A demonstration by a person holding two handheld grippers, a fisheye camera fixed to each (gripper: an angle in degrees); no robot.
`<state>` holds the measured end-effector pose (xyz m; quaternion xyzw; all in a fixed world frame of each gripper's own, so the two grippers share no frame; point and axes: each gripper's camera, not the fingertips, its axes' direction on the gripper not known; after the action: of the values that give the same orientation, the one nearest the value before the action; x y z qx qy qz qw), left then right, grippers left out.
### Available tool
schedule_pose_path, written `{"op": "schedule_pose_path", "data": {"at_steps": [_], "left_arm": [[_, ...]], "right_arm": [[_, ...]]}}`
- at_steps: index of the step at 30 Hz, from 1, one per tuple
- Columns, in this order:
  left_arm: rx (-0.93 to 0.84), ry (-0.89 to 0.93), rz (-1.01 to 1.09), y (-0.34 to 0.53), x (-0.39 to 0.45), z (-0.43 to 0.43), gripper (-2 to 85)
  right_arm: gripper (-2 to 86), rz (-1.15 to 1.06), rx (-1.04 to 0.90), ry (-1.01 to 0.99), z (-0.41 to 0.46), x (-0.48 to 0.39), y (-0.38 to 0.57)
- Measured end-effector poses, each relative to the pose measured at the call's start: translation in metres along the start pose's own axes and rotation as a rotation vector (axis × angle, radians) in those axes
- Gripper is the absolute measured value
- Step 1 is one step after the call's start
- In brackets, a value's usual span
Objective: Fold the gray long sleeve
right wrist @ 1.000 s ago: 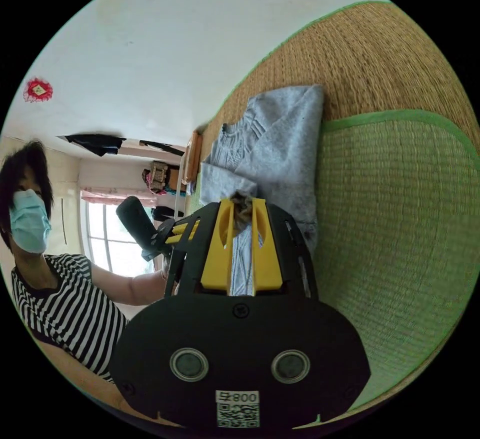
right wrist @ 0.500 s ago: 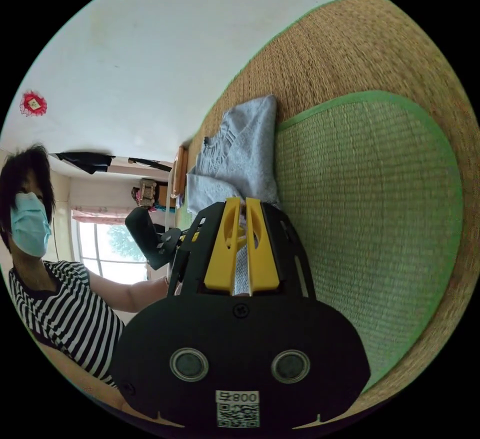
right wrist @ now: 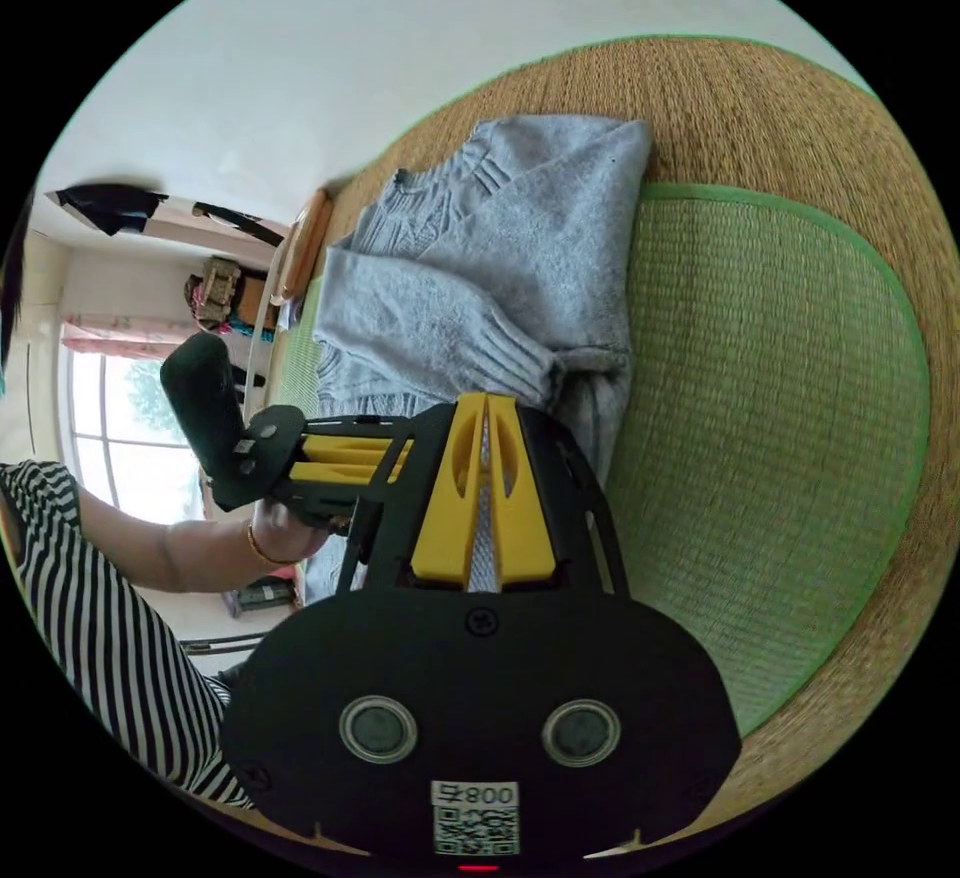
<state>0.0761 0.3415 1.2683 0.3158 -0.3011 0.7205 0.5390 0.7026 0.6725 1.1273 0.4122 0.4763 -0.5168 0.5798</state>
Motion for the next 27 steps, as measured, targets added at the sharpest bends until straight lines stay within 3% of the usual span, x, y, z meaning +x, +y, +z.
{"op": "schedule_pose_path", "data": {"at_steps": [7,10,14,21,27], "left_arm": [[0.081,-0.127,-0.165,0.045,-0.033,-0.060,0.9],[0.096,-0.144,-0.246,0.066,-0.054,-0.080,1.5],[0.100,-0.177,-0.300,0.083,-0.070,-0.097,2.2],[0.135,-0.195,-0.406,0.108,-0.098,-0.118,1.5],[0.141,-0.189,-0.407,0.120,-0.099,-0.132,1.1]], "right_arm": [[0.4,-0.044,-0.124,0.057,0.026,-0.023,0.012],[1.2,-0.089,-0.048,0.091,0.021,-0.039,0.018],[5.4,-0.254,0.022,0.343,0.021,-0.074,0.021],[3.9,-0.484,-0.124,0.599,0.077,-0.099,0.030],[1.2,-0.479,-0.170,0.502,0.074,-0.105,0.034]]}}
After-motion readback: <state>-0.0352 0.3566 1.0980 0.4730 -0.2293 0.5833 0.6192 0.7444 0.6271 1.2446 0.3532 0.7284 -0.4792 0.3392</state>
